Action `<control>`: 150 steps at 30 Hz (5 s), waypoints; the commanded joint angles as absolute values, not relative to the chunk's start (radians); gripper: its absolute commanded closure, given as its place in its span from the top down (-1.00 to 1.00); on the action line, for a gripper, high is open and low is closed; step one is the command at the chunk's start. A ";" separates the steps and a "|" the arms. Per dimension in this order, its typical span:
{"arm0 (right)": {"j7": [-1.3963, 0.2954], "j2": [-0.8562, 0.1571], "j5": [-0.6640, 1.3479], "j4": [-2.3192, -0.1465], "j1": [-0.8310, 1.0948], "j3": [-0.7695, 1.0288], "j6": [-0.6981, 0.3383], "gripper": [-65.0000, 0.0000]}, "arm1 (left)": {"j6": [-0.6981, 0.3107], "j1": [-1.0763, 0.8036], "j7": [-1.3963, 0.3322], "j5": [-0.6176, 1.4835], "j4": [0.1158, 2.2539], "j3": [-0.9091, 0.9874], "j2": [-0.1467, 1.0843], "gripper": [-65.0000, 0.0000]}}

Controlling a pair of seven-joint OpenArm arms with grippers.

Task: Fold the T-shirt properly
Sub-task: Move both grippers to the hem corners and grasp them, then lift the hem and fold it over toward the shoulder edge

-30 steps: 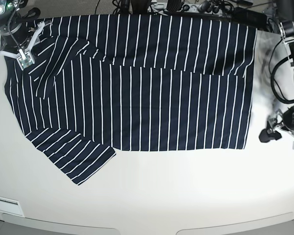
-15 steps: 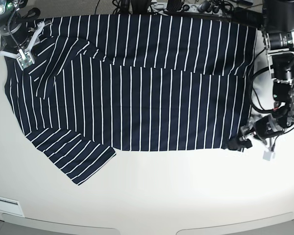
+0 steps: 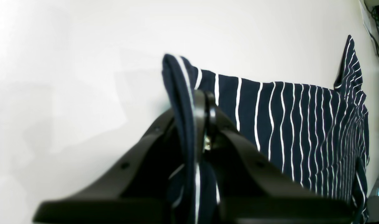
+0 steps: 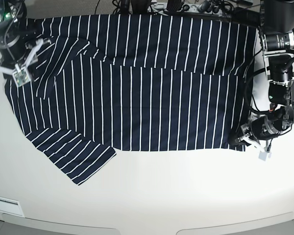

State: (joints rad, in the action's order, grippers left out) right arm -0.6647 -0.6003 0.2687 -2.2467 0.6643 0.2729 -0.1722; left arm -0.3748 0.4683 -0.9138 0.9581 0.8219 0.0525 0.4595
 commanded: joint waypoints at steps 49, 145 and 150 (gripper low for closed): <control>-0.877 -0.593 0.899 -0.731 -0.487 0.275 -0.698 -1.00 | -0.440 0.486 -0.951 0.873 0.818 0.047 0.471 -1.00; -1.117 -0.914 1.126 -1.610 0.175 0.308 -0.698 -1.00 | -0.698 -0.050 -1.350 1.399 1.550 0.236 0.949 -1.00; -1.123 -0.909 1.126 -1.610 0.192 0.308 -0.698 -1.00 | -0.698 -0.109 -1.351 1.409 1.550 0.236 0.942 -1.00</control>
